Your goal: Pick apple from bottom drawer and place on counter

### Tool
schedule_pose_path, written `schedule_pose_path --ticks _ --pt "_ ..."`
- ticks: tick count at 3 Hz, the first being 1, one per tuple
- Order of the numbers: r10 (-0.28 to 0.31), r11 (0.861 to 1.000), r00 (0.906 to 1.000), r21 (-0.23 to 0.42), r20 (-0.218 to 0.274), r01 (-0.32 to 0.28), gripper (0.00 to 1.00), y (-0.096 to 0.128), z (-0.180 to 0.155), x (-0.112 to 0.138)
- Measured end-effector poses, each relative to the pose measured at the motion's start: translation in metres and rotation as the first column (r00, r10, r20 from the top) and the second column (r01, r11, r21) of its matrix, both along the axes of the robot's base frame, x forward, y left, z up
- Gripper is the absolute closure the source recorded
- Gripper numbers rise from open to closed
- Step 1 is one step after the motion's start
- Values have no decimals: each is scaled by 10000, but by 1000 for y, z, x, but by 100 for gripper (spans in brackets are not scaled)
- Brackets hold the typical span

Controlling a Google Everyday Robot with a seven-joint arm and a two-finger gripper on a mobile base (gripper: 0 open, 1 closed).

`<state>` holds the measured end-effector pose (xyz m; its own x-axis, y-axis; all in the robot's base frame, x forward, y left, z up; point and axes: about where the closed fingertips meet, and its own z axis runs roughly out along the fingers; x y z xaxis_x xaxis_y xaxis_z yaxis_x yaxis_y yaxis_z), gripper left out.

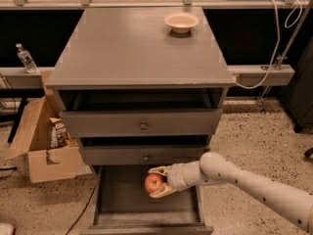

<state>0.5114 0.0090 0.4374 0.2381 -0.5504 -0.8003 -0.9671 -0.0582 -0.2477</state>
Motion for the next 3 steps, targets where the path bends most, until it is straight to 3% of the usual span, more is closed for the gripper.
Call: schedule_pose_path --ticks 1,2,3 --pt "1 10000 10000 0 0 -1 100 0 0 0" --pt "-83 9991 9999 412 93 79 100 -14 29 -2" --pt "-474 9956 9987 813 203 456 100 -44 91 -12"
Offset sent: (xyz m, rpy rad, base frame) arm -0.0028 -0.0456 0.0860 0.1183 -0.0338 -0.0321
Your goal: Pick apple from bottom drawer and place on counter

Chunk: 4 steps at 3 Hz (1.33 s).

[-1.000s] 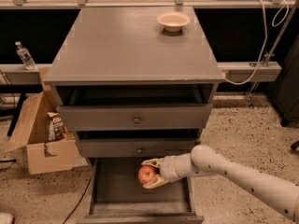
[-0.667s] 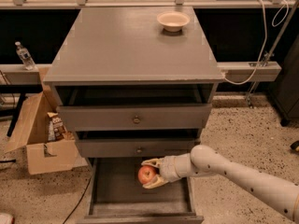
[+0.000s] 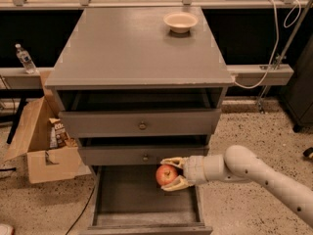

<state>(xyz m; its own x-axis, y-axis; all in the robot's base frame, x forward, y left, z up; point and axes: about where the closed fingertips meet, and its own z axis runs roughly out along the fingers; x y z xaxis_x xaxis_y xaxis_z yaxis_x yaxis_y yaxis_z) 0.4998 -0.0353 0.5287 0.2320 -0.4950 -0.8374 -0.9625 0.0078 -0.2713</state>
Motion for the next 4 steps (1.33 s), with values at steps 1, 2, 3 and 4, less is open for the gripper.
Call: schedule_pose_path --ticks 1,2,3,4 --pt "-377 9978 9990 562 221 364 100 -30 98 -4" --pt "-211 9878 9990 1552 403 146 100 -35 164 -1" --pt "-211 9878 9990 1552 403 146 100 -35 164 -1" --pt "-218 9937 9993 1107 318 182 100 -19 217 14"
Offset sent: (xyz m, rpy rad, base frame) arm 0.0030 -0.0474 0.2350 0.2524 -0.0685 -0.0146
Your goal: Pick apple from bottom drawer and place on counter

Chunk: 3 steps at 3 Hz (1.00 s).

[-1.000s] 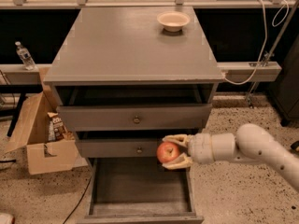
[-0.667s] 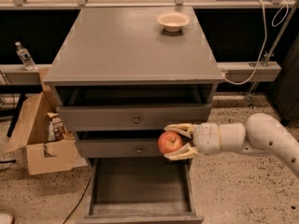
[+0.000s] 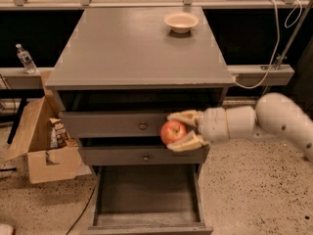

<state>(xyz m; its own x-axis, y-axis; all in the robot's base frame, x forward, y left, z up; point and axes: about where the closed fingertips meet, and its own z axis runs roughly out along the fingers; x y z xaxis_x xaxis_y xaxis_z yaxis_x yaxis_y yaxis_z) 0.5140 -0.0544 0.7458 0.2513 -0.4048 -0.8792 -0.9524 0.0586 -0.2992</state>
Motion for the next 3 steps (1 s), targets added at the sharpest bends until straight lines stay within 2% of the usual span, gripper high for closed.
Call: schedule_pose_path --ticks 1,2,3 --pt "-129 9969 9999 -774 19 130 100 27 76 24" --pt "-53 9957 9998 -923 196 71 100 53 117 46" --pt "-21 9958 9997 -916 250 44 100 56 121 49"
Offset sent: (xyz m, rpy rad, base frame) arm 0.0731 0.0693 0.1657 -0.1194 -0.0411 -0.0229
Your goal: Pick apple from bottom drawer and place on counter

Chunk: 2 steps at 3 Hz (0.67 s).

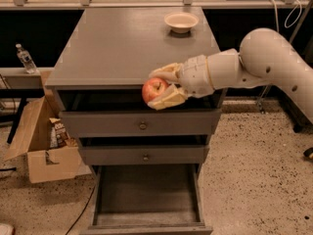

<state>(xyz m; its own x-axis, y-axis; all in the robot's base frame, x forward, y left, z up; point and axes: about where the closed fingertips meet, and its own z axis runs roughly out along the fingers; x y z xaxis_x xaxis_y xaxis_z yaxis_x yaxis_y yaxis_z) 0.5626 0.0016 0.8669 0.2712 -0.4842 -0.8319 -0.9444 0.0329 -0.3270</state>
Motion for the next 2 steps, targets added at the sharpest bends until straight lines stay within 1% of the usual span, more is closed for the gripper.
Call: schedule_pose_path --ticks 1,2 --pt "342 9994 9977 68 588 -346 100 33 41 29" --pt "-218 9992 9962 339 846 190 100 56 75 75"
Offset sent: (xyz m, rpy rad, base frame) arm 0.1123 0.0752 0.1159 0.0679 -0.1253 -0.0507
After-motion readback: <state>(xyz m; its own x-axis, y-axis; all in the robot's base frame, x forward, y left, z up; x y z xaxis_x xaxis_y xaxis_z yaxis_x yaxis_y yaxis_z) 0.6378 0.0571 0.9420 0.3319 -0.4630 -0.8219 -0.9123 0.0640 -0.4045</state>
